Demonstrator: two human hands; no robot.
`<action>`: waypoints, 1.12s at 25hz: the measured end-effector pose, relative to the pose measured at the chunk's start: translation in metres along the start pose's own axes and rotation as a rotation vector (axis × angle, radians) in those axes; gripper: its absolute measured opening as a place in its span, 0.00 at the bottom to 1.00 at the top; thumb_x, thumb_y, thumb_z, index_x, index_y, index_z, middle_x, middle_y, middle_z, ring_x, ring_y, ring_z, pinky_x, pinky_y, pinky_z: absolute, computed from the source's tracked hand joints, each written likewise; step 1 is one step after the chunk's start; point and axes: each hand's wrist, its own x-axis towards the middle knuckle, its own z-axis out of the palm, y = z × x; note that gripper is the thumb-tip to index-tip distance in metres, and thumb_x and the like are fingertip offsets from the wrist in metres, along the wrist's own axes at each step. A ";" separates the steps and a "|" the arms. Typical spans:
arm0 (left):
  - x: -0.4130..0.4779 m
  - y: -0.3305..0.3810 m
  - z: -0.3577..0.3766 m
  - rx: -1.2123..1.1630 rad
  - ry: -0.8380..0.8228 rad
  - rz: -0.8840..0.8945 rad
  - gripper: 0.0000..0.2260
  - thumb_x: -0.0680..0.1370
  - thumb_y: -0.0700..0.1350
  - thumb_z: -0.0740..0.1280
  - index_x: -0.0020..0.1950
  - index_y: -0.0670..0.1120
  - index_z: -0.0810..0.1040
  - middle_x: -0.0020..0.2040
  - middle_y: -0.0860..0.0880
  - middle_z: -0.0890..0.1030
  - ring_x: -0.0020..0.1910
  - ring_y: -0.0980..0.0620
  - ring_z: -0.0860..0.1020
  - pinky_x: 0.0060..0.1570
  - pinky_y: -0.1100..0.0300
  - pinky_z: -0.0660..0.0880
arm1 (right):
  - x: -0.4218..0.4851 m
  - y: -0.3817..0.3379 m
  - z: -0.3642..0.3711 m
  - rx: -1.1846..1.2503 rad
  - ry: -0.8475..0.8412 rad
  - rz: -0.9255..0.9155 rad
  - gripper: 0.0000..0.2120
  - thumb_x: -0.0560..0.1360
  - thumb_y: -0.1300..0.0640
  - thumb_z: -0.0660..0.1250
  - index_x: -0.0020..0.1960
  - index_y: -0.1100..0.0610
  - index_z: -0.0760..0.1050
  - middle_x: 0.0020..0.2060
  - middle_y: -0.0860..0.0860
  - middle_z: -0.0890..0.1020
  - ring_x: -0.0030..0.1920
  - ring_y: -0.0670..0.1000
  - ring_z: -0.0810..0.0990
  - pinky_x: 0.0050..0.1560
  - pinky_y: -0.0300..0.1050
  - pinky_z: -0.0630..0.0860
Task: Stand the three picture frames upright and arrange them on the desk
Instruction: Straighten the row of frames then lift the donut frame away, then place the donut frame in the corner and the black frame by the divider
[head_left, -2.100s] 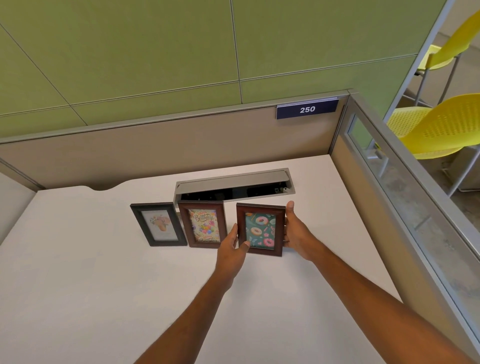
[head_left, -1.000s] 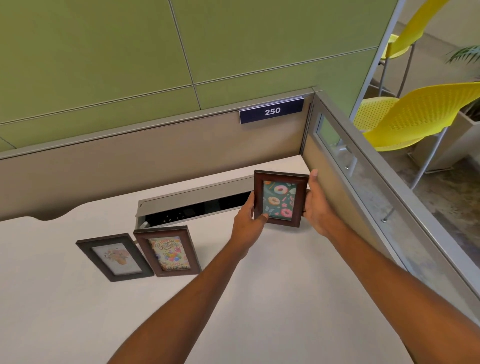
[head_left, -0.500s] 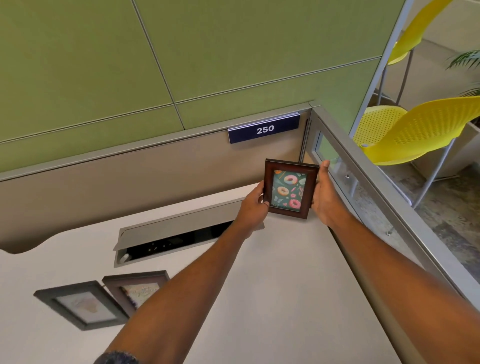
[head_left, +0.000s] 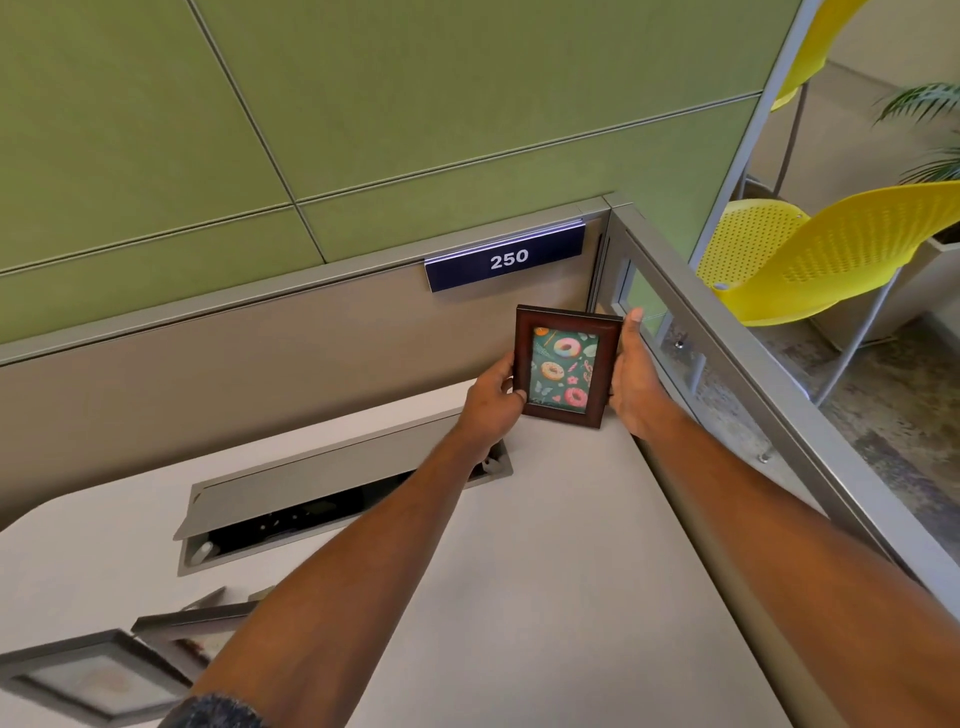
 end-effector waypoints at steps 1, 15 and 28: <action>0.001 -0.001 0.001 0.001 0.004 -0.002 0.29 0.82 0.30 0.64 0.80 0.54 0.74 0.67 0.55 0.82 0.67 0.56 0.78 0.49 0.70 0.79 | 0.002 -0.001 0.000 -0.005 0.006 0.006 0.40 0.77 0.19 0.47 0.61 0.45 0.85 0.57 0.54 0.90 0.56 0.56 0.91 0.56 0.55 0.84; -0.012 0.000 0.001 0.042 0.039 -0.078 0.32 0.85 0.38 0.67 0.87 0.52 0.61 0.84 0.45 0.69 0.82 0.43 0.69 0.78 0.45 0.72 | -0.018 -0.001 -0.007 -0.133 0.075 0.078 0.37 0.76 0.19 0.44 0.54 0.44 0.80 0.46 0.46 0.86 0.48 0.47 0.86 0.52 0.48 0.79; -0.168 0.019 -0.013 -0.028 0.157 -0.061 0.19 0.85 0.36 0.62 0.75 0.47 0.78 0.67 0.46 0.81 0.64 0.47 0.79 0.56 0.61 0.80 | -0.153 0.032 -0.010 -0.458 0.140 -0.026 0.20 0.85 0.43 0.67 0.60 0.60 0.79 0.55 0.58 0.83 0.54 0.58 0.83 0.58 0.62 0.81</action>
